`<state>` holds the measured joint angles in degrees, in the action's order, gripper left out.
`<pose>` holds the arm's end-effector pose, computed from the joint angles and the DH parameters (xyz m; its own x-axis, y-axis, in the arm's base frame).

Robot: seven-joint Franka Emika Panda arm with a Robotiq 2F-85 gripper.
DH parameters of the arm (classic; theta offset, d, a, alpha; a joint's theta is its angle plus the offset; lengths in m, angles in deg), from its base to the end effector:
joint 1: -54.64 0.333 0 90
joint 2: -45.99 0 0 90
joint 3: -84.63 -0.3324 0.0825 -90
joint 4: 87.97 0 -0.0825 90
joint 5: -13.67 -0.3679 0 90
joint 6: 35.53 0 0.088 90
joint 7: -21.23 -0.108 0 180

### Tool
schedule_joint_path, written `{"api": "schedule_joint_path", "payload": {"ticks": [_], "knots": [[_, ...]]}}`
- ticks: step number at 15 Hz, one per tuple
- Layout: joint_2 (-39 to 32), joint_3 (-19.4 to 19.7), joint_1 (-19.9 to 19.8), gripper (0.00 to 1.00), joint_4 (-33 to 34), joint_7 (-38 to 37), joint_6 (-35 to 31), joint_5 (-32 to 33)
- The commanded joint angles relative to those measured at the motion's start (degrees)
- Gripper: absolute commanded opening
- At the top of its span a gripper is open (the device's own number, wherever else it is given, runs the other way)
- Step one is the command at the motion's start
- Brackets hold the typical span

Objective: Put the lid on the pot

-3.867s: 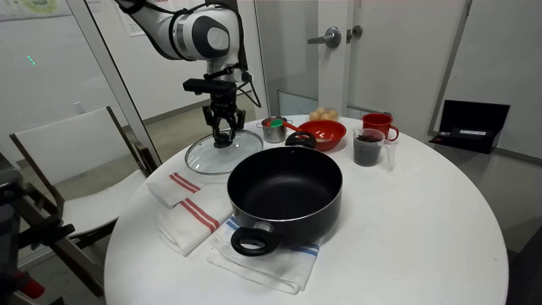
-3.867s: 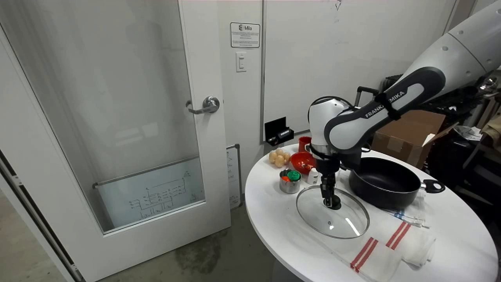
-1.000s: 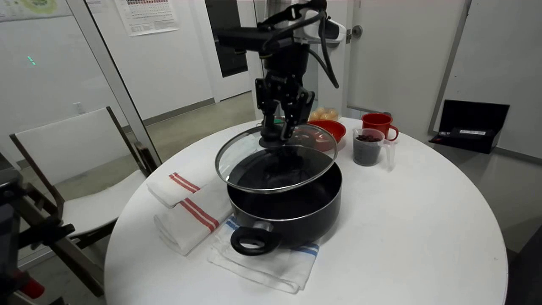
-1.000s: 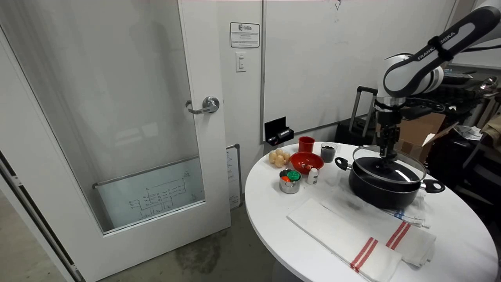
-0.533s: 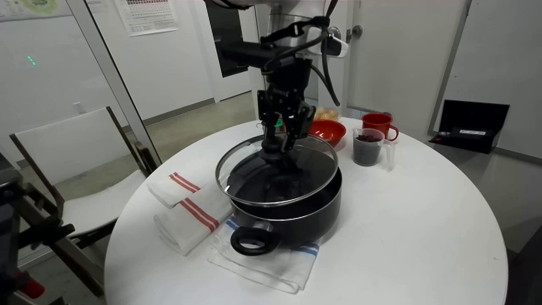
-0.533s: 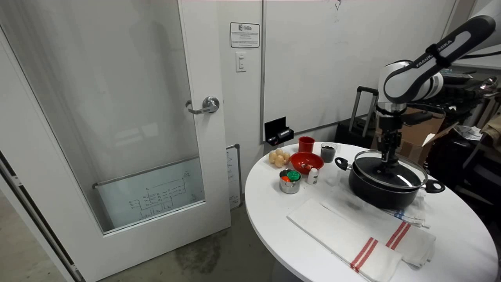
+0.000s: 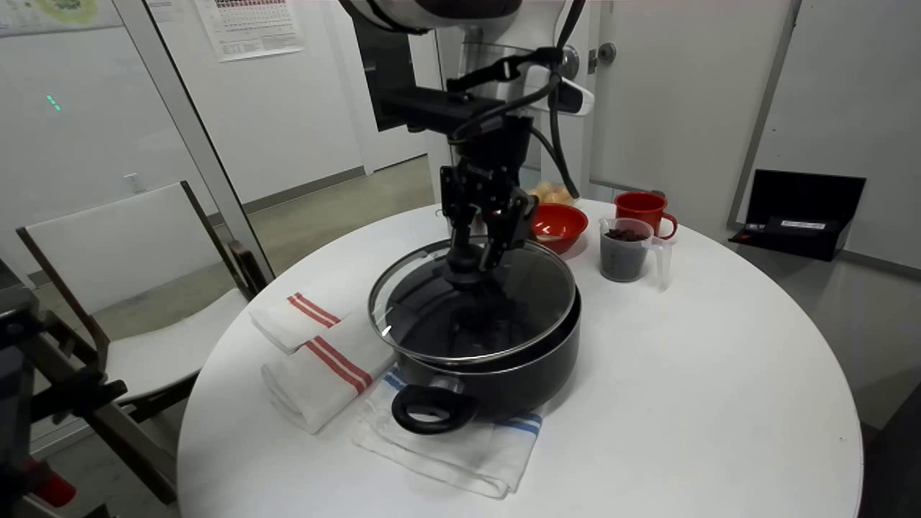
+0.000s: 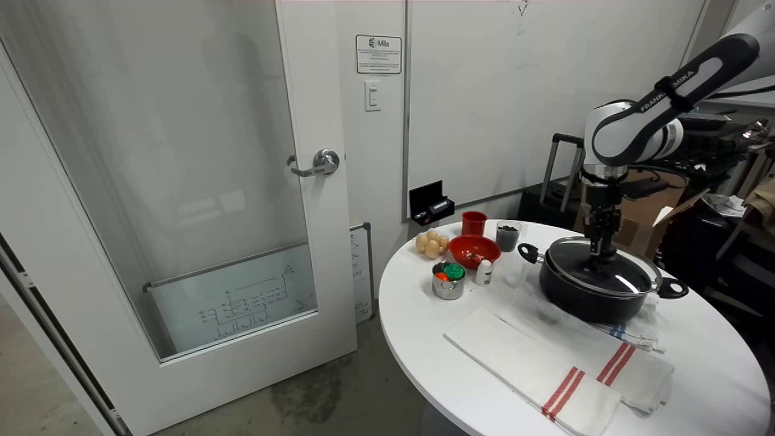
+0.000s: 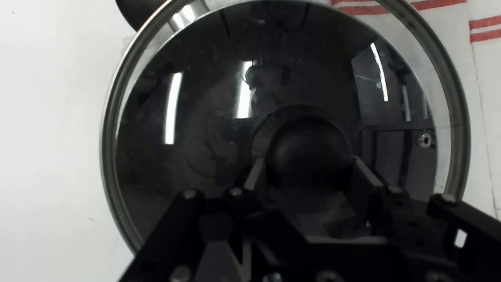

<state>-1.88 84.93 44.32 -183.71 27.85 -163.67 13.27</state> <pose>0.6316 -0.1179 0.1200 0.9620 -0.0668 -0.2649 -0.0777 -0.9965 -0.0310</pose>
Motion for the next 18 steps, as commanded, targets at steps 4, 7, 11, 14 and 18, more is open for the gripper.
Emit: {"api": "schedule_joint_path", "payload": {"ticks": [4, 7, 11, 14, 18], "knots": [[-1.2, 0.3, 0.1, 0.25, 2.8, 0.3, 0.7, -1.2], [-1.9, 0.2, 0.0, 0.25, 3.6, 0.3, 0.8, -1.3], [-2.6, 0.2, -0.1, 0.25, 4.1, 0.4, 0.9, -1.3], [-3.0, 0.3, -0.3, 0.25, 4.6, 0.4, 0.9, -1.3], [-3.4, 0.4, -0.5, 0.25, 5.2, 0.4, 0.9, -1.3]]}}
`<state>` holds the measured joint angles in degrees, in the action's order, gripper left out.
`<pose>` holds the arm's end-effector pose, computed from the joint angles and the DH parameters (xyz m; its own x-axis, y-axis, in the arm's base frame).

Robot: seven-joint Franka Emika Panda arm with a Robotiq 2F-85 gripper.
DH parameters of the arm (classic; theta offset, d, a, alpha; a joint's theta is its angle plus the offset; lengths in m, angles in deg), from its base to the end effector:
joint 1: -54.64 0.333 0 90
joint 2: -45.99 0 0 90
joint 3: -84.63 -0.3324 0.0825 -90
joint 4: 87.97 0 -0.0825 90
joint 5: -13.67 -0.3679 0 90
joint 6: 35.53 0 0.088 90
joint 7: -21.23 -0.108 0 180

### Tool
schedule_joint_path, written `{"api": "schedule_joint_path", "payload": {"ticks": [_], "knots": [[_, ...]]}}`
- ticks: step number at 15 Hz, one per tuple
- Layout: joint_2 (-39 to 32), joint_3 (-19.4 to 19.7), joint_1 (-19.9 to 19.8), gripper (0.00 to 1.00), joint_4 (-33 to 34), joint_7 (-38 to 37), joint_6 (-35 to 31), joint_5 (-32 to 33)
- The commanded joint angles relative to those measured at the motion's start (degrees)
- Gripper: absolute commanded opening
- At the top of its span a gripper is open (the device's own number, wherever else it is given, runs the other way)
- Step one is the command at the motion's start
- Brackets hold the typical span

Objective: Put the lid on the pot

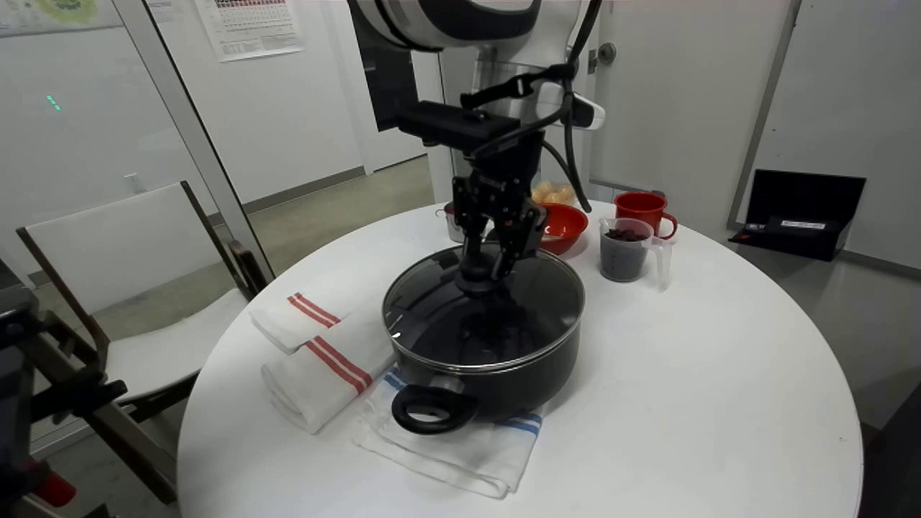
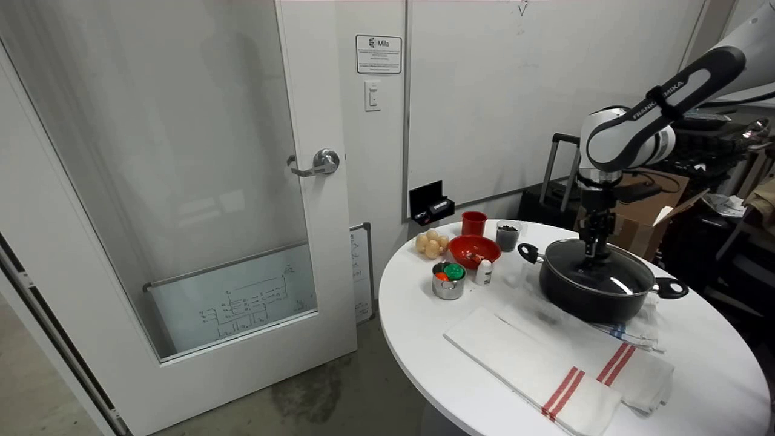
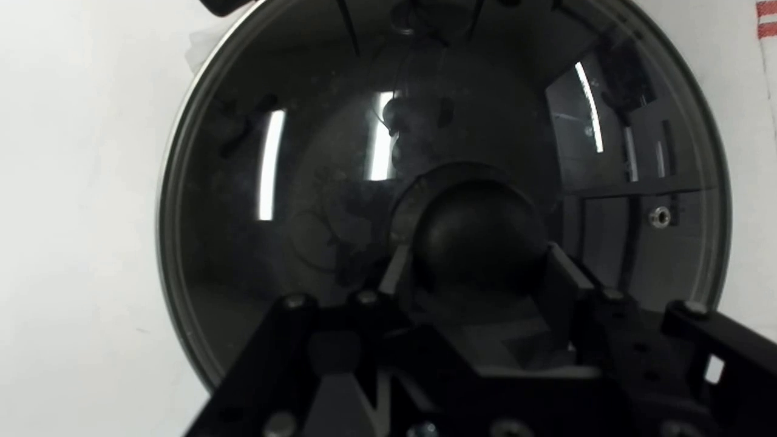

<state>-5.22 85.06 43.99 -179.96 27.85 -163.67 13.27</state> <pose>0.6421 -0.1250 0.1046 0.9632 -0.0743 -0.2583 -0.0844 -0.9960 -0.0283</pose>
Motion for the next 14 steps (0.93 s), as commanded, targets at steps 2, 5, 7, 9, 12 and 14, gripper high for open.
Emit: {"api": "schedule_joint_path", "payload": {"ticks": [2, 5, 7, 9, 12, 14], "knots": [[-0.2, 0.4, -0.3, 0.25, 1.5, 0.4, 1.0, -1.3], [-0.4, 0.4, -0.3, 0.25, 1.7, 0.4, 0.9, -1.3], [-0.6, 0.3, -0.2, 0.25, 1.9, 0.3, 0.9, -1.3], [-0.7, 0.3, -0.1, 0.25, 2.0, 0.3, 1.0, -1.2], [-0.7, 0.2, 0.1, 0.25, 1.9, 0.2, 1.0, -1.2], [-0.8, 0.1, 0.3, 0.25, 1.9, 0.2, 1.0, -1.2]]}}
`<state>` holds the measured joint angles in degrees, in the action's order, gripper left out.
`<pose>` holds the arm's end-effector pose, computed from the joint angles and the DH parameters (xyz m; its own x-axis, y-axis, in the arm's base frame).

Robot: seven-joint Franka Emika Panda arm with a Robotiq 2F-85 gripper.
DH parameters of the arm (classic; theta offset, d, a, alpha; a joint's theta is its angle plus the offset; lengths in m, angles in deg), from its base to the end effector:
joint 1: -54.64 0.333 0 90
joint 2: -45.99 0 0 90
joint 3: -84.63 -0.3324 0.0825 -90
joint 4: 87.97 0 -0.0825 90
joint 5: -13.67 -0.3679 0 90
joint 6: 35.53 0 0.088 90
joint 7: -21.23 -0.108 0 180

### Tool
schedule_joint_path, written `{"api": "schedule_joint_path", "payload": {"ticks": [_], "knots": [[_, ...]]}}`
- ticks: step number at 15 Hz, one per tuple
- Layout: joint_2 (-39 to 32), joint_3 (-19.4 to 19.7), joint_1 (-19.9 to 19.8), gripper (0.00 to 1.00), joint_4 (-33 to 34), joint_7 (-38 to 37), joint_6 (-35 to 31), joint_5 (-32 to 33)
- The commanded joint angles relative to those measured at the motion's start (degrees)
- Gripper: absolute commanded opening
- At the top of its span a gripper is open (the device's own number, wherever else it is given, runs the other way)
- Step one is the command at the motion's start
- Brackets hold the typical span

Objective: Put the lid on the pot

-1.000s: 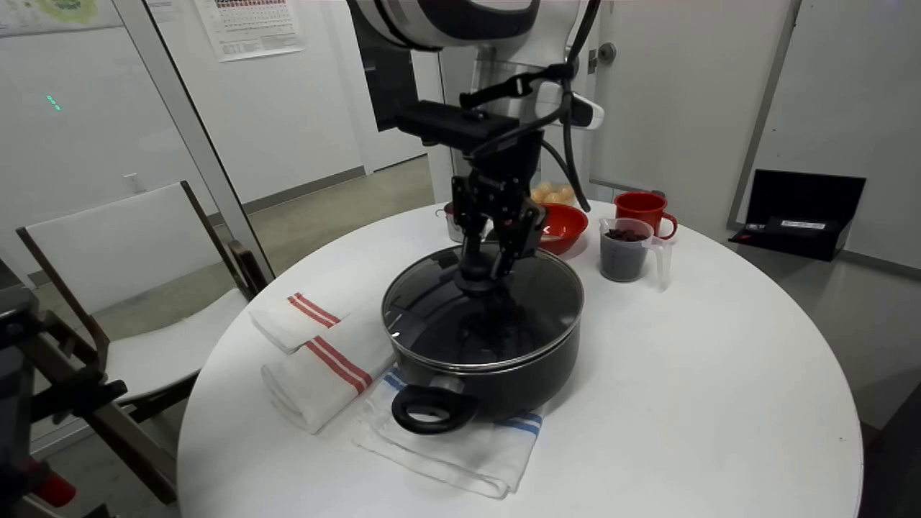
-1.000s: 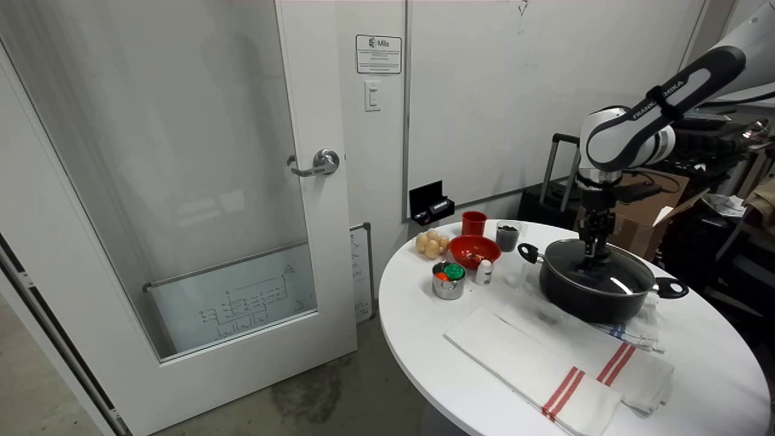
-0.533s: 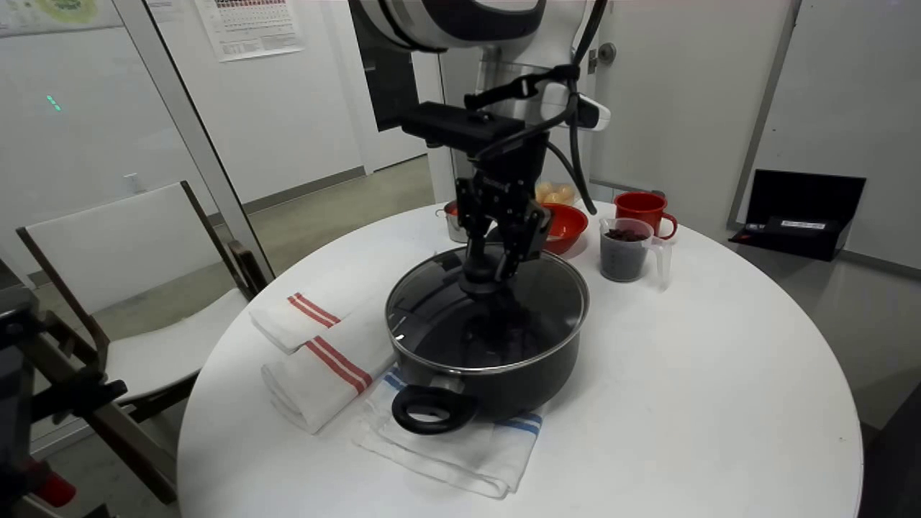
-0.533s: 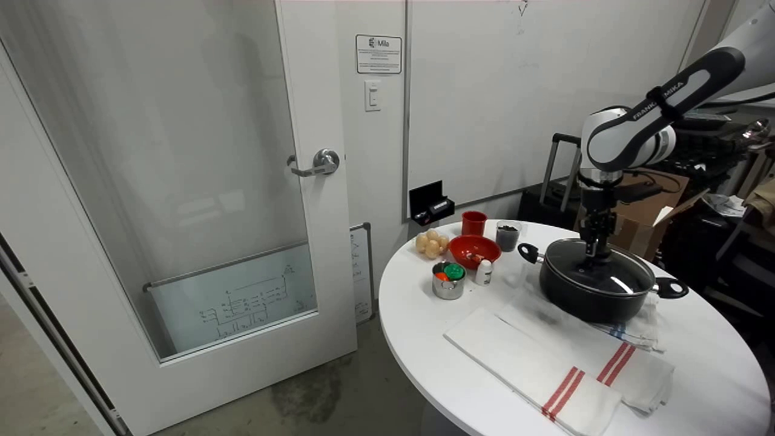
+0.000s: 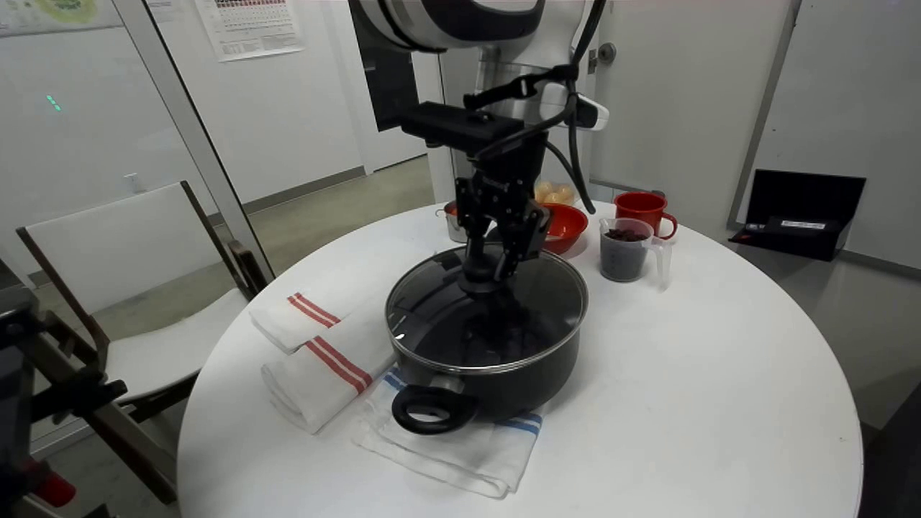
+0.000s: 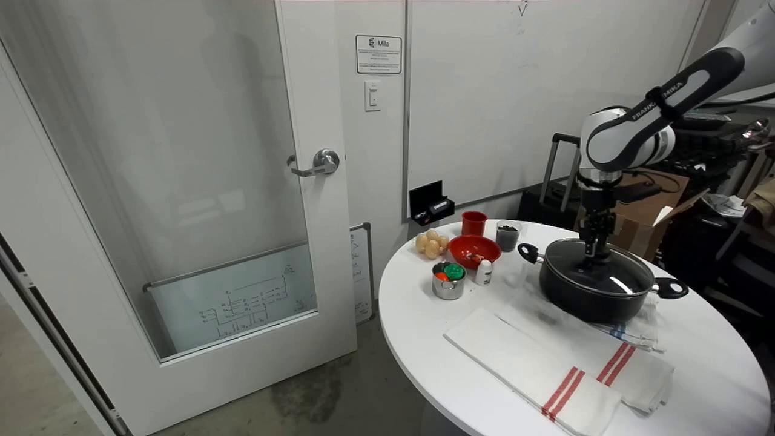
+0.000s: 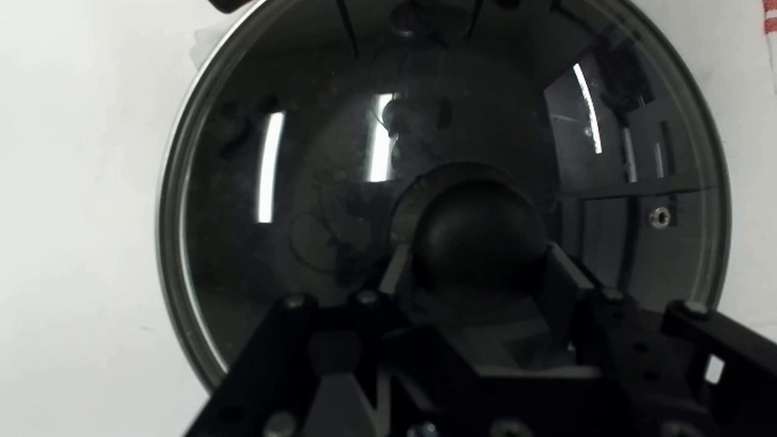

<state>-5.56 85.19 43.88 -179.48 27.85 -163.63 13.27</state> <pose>0.6432 -0.1279 0.1036 0.9633 -0.0780 -0.2568 -0.0877 -0.9958 -0.0263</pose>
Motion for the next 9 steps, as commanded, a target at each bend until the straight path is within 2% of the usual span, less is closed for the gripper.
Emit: {"api": "schedule_joint_path", "payload": {"ticks": [1, 9], "knots": [[-0.5, -0.2, 0.5, 0.25, 1.5, 0.2, 0.9, -1.2], [-0.8, -0.3, 0.6, 0.27, 1.6, 0.2, 1.0, -1.3]]}}
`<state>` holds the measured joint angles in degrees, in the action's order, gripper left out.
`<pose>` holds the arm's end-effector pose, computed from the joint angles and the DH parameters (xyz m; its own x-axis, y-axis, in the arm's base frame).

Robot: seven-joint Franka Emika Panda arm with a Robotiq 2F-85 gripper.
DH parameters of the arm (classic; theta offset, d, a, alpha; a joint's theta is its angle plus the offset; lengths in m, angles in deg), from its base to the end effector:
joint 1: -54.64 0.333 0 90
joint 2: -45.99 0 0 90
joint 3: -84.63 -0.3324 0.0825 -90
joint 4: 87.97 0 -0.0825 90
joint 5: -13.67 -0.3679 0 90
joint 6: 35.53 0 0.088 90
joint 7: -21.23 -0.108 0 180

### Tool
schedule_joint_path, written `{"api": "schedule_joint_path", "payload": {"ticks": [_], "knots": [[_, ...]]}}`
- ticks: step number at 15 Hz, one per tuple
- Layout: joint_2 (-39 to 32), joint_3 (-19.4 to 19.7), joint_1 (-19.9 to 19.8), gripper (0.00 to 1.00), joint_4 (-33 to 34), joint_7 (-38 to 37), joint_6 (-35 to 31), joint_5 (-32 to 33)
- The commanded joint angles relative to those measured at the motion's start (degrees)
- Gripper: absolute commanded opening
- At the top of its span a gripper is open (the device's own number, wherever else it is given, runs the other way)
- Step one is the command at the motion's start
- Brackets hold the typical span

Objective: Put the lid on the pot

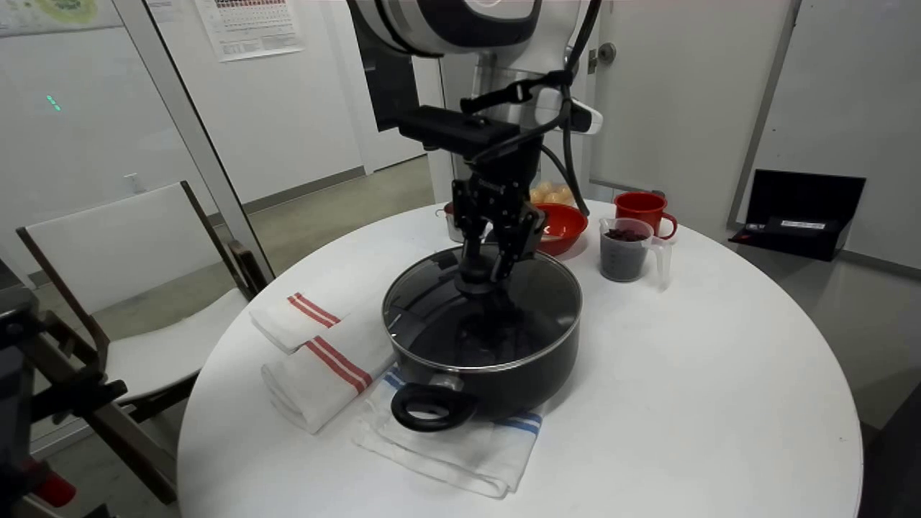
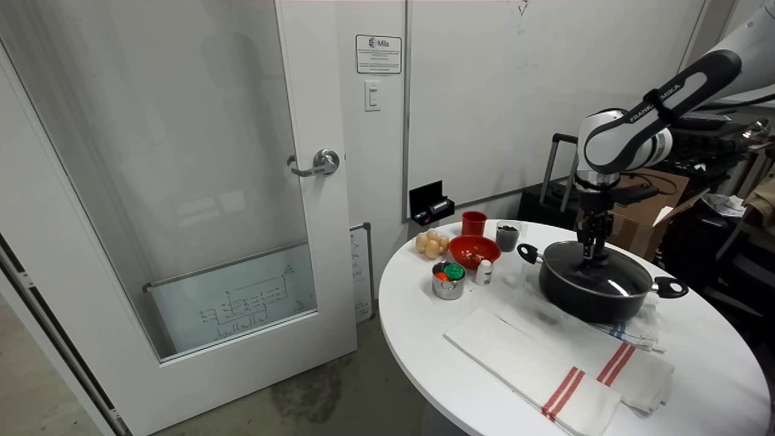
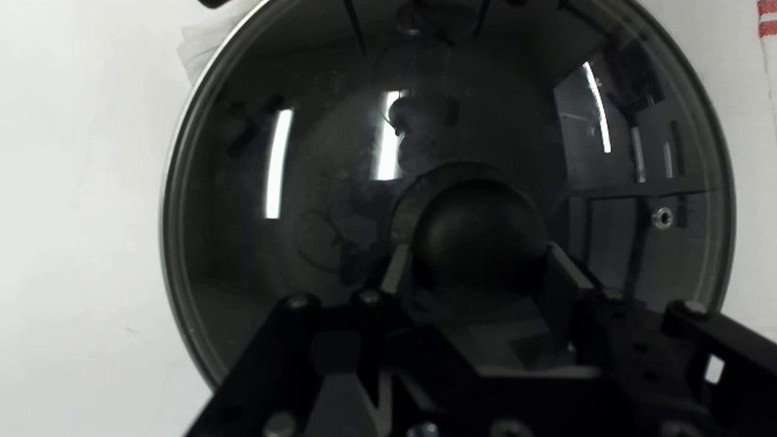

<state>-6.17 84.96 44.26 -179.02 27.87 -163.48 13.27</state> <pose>0.6447 -0.1213 0.0992 0.9628 -0.0678 -0.2615 -0.0783 -0.9965 -0.0301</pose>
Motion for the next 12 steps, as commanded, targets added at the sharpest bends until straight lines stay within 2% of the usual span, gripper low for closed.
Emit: {"api": "schedule_joint_path", "payload": {"ticks": [1, 2, 6, 12], "knots": [[0.1, -0.1, 0.2, 0.75, 0.9, 0.3, 0.7, -1.4], [0.5, 0.0, 0.3, 0.77, 0.5, 0.1, 0.4, -1.2], [2.4, 0.0, 0.8, 1.0, -1.2, -0.1, -0.5, -1.0], [6.6, 0.1, 1.9, 1.0, -5.3, -0.3, -2.1, -0.7]]}}
